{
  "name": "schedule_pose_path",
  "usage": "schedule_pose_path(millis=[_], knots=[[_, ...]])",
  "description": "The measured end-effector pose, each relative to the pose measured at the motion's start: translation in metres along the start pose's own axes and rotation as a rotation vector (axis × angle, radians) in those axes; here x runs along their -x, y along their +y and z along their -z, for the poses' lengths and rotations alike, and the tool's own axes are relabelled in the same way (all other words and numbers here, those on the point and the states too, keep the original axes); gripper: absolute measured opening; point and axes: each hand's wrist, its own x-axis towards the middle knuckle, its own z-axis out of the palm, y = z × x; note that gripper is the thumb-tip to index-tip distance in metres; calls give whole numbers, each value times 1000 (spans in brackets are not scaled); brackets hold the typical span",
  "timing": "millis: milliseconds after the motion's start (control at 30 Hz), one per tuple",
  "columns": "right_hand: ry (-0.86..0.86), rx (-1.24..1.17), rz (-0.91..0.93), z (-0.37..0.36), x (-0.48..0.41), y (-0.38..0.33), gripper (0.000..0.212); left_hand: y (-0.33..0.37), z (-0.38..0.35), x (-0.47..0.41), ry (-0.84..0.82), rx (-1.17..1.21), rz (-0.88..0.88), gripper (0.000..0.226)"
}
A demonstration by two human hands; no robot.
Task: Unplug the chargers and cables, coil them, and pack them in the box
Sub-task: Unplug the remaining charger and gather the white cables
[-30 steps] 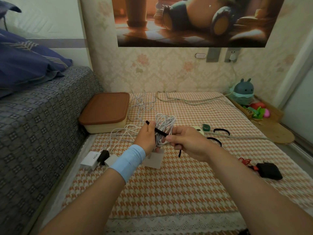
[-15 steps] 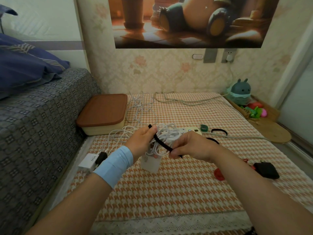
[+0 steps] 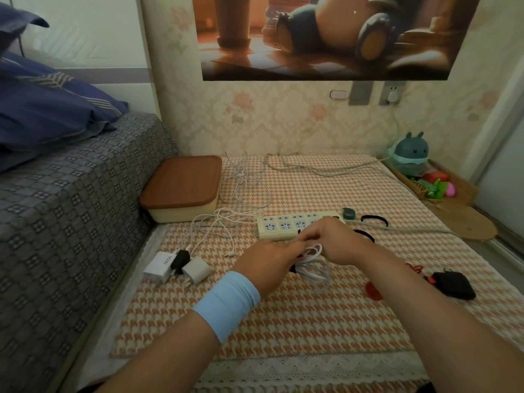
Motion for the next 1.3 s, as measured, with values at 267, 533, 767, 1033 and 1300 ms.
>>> schedule_pose_path(millis=[267, 533, 767, 1033, 1300], knots=[[24, -341, -302, 9, 18, -10, 12, 8, -14, -3, 94, -101, 20, 28], [274, 32, -231, -14, 18, -11, 56, 3, -19, -7, 45, 501, 347, 28], [363, 234, -121, -23, 21, -12, 20, 2, -10, -9, -64, 542, 475, 43], [209, 296, -288, -26, 22, -10, 20, 13, -21, -15, -191, 192, 278, 50], [439, 165, -237, -39, 29, -7, 23, 11, -28, -26, -200, 588, 557, 51]])
